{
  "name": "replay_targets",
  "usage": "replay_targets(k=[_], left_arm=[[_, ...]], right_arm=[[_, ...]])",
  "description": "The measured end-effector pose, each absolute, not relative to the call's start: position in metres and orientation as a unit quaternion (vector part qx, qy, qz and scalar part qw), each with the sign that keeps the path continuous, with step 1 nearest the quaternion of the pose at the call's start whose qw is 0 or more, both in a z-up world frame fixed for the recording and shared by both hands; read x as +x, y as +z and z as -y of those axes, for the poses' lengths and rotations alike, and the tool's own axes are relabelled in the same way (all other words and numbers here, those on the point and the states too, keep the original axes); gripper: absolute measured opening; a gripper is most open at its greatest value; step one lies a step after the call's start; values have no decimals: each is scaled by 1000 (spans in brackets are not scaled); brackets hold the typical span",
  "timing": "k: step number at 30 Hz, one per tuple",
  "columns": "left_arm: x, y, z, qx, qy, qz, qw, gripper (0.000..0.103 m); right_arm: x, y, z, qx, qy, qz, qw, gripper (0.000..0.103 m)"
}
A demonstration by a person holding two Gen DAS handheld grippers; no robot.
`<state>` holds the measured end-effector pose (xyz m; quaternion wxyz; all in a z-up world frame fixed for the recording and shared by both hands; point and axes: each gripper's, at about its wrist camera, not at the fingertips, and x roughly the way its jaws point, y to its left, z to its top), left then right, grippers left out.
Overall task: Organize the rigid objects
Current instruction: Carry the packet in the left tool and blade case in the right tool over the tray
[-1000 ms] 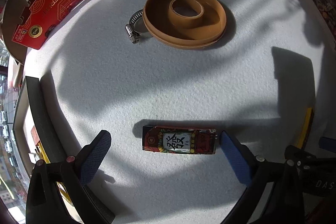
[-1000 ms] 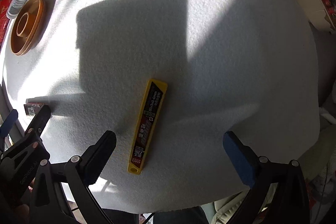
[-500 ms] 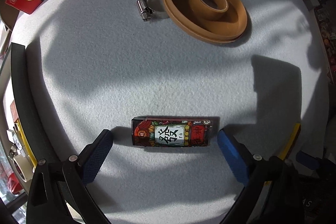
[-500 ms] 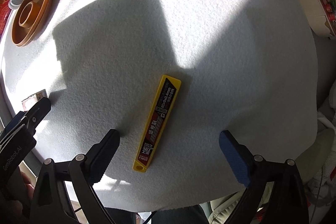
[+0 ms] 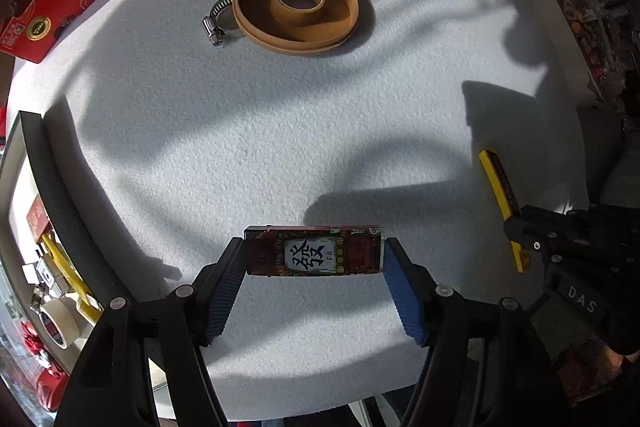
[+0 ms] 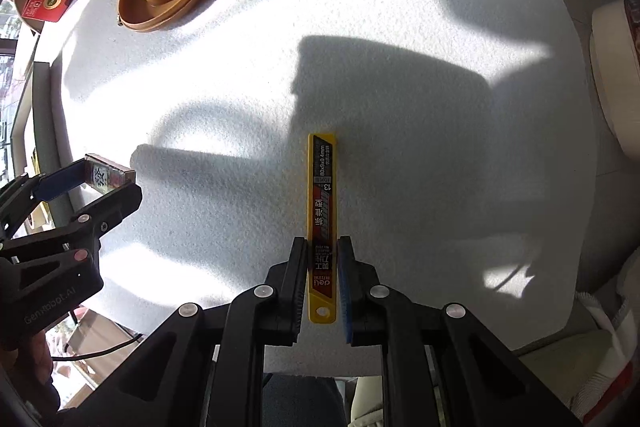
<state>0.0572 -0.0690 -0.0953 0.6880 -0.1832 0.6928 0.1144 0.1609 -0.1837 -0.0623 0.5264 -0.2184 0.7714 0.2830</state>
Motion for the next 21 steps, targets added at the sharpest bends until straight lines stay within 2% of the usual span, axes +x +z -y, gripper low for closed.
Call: replay_targets(k=[11,16,21], left_arm=[[40,-38,58,-150,117,-658,729,72],[25,-22,48,-140,127,-646,740,72],[20,-16,44,-139,138,-645,739,72]], right_arm=[[202,-5,171,-192,320,-756,538,16],[212,-3,168,-178,331,-752,542,16],[178,-29,173,-174,331,-753,542,16]])
